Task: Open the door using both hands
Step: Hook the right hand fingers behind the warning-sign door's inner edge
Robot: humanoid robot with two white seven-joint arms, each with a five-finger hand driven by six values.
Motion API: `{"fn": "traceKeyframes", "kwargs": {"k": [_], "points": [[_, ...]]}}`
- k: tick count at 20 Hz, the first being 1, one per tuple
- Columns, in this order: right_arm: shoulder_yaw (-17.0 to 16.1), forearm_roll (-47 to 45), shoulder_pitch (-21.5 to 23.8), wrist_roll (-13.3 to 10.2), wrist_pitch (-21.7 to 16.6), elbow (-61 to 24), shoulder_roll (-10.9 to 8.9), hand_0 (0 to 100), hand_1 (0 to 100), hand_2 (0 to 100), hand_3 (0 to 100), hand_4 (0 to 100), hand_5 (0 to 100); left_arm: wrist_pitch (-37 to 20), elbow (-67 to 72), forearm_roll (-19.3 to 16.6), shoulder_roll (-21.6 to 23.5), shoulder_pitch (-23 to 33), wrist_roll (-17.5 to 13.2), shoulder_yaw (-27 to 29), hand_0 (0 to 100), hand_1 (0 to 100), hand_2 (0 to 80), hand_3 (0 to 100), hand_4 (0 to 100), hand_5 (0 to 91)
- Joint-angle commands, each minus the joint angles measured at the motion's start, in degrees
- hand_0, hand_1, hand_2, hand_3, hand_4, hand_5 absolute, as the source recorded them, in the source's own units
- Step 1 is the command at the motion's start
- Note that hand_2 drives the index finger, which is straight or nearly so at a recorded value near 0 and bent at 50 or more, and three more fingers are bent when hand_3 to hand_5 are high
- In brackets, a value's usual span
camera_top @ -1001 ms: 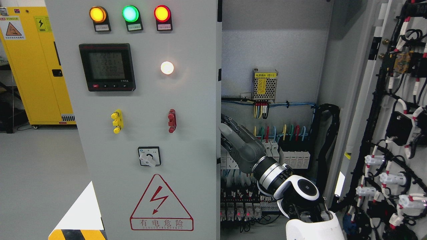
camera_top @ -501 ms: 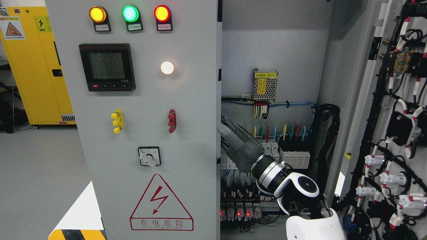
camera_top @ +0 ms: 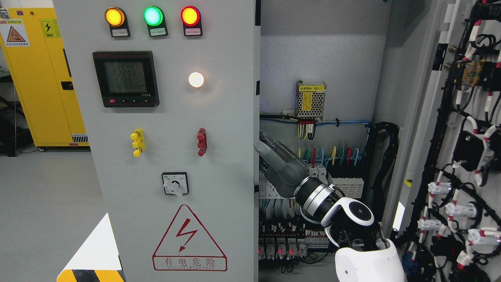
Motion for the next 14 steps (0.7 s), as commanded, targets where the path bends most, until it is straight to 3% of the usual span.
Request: {"fn": "traceKeyframes", "kwargs": {"k": [1, 8, 12, 14], "points": [[-0.09, -0.01, -0.62, 1.85, -0.05, 1.45, -0.09, 0, 50, 4, 0, 0, 0, -0.04, -0.44, -0.04, 1.78, 0.0, 0.04, 0.0, 12, 56, 0.0, 0, 0, 0.0], [-0.96, -0.1, -0.62, 2.2, -0.4, 1.81, -0.18, 0, 50, 4, 0, 0, 0, -0.04, -0.44, 0.05, 1.78, 0.0, 0.04, 0.0, 12, 56, 0.0, 0, 0, 0.0], [-1.4, -0.1, -0.62, 5.62, -0.05, 1.81, -0.09, 0, 50, 4, 0, 0, 0, -0.04, -0.53, 0.05, 1.61, 0.0, 0.04, 0.0, 12, 56, 0.0, 0, 0, 0.0], [-1.4, -0.1, -0.62, 5.63, -0.05, 1.72, -0.09, 0, 50, 4, 0, 0, 0, -0.04, -0.53, 0.05, 1.43, 0.0, 0.04, 0.0, 12, 56, 0.0, 0, 0, 0.0]]}}
